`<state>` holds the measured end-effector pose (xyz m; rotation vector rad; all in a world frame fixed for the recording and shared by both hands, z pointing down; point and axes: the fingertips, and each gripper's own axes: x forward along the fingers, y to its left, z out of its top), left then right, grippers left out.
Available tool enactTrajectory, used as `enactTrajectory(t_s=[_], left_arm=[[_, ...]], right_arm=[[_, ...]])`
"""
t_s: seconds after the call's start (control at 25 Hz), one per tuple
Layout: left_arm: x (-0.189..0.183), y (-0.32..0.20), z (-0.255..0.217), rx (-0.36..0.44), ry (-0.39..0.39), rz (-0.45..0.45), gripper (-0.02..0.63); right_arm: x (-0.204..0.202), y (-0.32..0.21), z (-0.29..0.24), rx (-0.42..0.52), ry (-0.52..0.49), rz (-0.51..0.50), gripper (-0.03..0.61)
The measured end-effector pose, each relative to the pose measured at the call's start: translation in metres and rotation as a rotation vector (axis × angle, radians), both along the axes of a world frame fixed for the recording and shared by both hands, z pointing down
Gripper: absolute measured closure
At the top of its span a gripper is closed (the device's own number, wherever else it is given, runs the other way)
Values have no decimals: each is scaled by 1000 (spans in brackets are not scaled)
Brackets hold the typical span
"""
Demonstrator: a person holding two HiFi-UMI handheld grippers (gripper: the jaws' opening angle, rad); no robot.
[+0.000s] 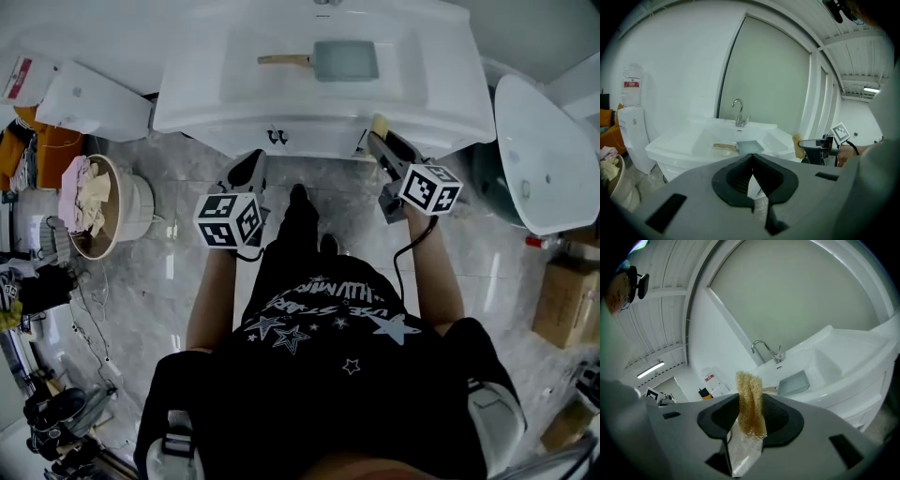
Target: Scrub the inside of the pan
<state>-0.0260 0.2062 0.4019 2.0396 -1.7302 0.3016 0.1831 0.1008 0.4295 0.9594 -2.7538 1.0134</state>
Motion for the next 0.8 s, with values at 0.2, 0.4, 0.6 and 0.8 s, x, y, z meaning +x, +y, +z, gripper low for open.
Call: enactTrajectory(t_s=[0.2, 0.4, 0.6, 0.8], left_arm=[[-16, -35, 8, 6, 7, 9, 604], [-46, -97, 7, 33, 14, 47, 604], [-76, -163, 6, 49, 37, 69, 604], [-97, -223, 15, 7, 52, 121, 604]], right_arm=[[-13, -28, -1, 11, 15, 2, 428], [-30, -81, -2, 17, 17, 41, 428], [-51, -139, -6, 20, 34, 75, 428], [-75, -196, -6, 12, 60, 106, 426]])
